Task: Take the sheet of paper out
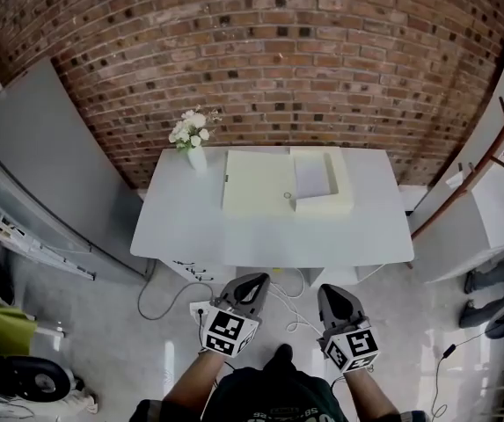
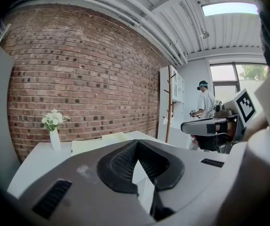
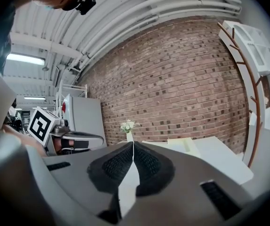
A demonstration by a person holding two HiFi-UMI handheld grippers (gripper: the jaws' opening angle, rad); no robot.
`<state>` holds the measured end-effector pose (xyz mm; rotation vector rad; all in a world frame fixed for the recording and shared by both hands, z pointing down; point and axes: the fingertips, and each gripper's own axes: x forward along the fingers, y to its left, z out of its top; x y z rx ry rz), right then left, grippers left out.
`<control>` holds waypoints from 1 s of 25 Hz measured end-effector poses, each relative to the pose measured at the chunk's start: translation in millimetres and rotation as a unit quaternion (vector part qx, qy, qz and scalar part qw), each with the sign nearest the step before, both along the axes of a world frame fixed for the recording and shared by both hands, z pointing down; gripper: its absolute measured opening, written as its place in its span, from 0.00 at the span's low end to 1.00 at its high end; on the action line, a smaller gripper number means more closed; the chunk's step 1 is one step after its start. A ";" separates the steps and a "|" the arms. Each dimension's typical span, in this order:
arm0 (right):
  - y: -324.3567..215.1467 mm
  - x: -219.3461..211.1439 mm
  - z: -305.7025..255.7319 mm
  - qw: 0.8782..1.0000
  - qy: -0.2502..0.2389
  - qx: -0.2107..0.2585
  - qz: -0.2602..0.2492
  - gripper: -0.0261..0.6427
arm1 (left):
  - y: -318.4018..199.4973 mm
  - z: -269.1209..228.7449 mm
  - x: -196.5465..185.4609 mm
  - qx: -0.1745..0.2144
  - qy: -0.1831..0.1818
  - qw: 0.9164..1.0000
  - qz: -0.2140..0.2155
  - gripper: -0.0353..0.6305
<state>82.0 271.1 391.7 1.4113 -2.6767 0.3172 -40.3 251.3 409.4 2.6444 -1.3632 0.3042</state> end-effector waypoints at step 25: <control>-170.4 0.3 16.9 1.000 0.007 -0.016 0.010 0.14 | -184.0 9.0 -2.2 -0.004 0.030 1.000 -0.004 0.07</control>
